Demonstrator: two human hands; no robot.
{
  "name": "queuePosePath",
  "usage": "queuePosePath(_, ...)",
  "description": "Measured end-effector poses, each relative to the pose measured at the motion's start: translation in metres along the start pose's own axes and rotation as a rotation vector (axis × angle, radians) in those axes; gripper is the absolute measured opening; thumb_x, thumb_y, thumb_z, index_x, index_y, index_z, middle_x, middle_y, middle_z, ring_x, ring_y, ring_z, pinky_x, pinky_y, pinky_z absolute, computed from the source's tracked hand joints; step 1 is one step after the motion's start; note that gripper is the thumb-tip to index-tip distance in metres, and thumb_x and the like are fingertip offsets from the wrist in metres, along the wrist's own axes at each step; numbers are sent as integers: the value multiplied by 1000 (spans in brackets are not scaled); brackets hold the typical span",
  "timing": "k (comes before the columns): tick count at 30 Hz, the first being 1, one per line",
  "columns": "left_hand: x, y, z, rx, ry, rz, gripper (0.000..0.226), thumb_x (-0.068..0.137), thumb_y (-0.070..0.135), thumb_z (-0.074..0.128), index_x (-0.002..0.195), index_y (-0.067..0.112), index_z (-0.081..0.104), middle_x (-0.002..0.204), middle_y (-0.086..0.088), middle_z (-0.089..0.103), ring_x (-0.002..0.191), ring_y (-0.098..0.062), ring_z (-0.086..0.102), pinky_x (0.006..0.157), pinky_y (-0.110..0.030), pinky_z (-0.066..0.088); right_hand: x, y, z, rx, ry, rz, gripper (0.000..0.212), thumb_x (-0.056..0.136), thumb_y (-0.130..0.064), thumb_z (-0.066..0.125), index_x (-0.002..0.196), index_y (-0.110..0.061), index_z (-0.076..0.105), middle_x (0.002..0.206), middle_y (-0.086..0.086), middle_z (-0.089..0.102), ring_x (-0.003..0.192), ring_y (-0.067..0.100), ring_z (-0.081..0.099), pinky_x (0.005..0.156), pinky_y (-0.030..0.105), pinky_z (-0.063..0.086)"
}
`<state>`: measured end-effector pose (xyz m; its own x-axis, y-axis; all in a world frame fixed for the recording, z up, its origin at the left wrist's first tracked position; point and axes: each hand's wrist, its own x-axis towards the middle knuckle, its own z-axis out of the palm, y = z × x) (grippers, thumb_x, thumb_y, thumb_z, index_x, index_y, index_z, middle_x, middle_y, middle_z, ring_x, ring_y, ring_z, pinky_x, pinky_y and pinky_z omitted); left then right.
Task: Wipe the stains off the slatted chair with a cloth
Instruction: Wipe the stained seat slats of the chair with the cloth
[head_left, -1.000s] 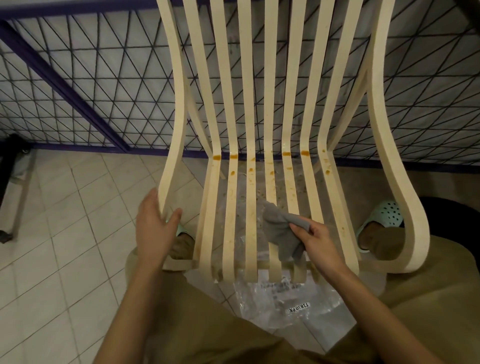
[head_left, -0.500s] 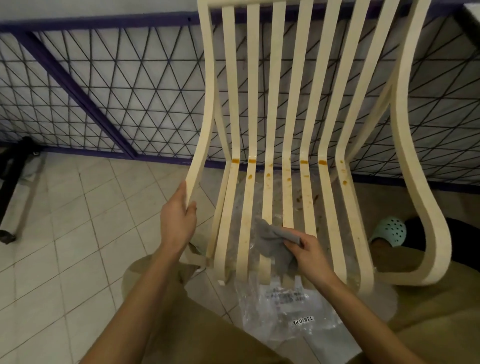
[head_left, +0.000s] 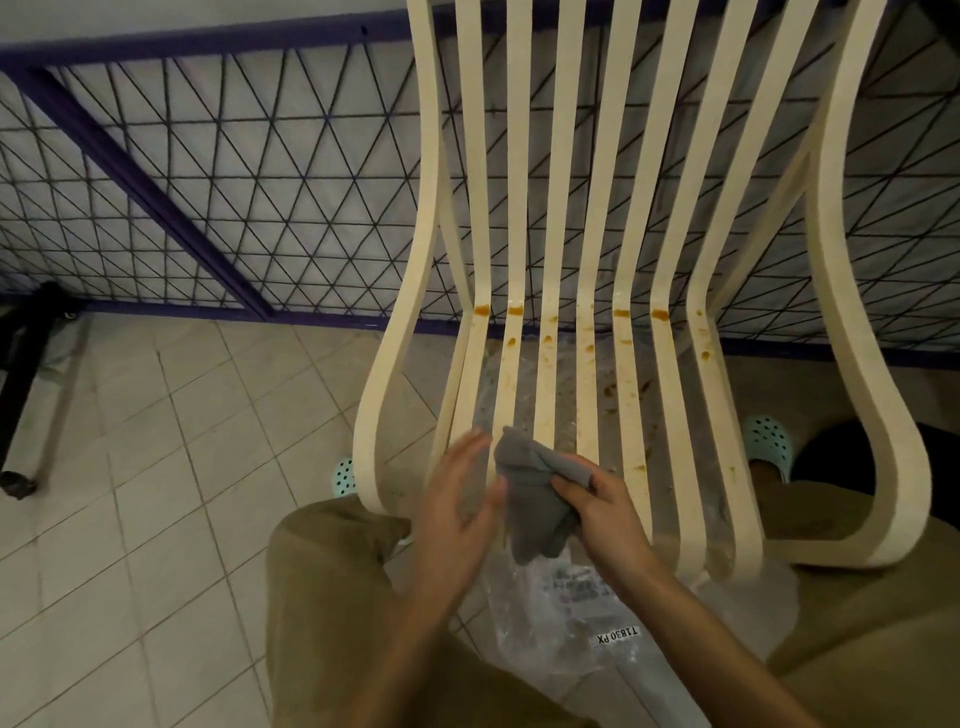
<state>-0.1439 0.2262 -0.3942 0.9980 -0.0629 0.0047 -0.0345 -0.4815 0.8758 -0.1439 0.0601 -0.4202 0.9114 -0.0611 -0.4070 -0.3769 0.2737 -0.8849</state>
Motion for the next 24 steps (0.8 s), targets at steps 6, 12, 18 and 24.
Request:
queuePosePath(6,-9,-25,18,-248,-65,-265,47,91,28,65,136,26,51,124,12,63,112,-3,61,92,-24,53,-5,4,24,262,-142,184,30,96,7,43,114,-2,65,109,15,72,103,27,69,86,35,57)
queuePosePath(12,11,-37,0,-261,57,-377,23,95,16,58,118,19,64,108,4,70,99,-8,66,76,-18,55,6,7,13,90,-123,154,27,95,3,50,111,-5,69,109,13,71,102,24,68,84,36,57)
queuePosePath(18,35,-51,-6,-71,188,-342,39,97,9,54,134,19,57,123,8,61,112,-6,54,101,-29,45,19,31,-29,-275,132,171,27,91,1,55,97,-20,70,109,9,70,105,24,65,86,36,54)
queuePosePath(24,50,-55,6,8,279,-389,43,99,0,43,140,14,49,138,-4,55,126,-21,49,104,-18,27,23,46,-19,-651,48,186,36,90,-9,52,124,3,57,121,23,62,113,35,58,100,48,45)
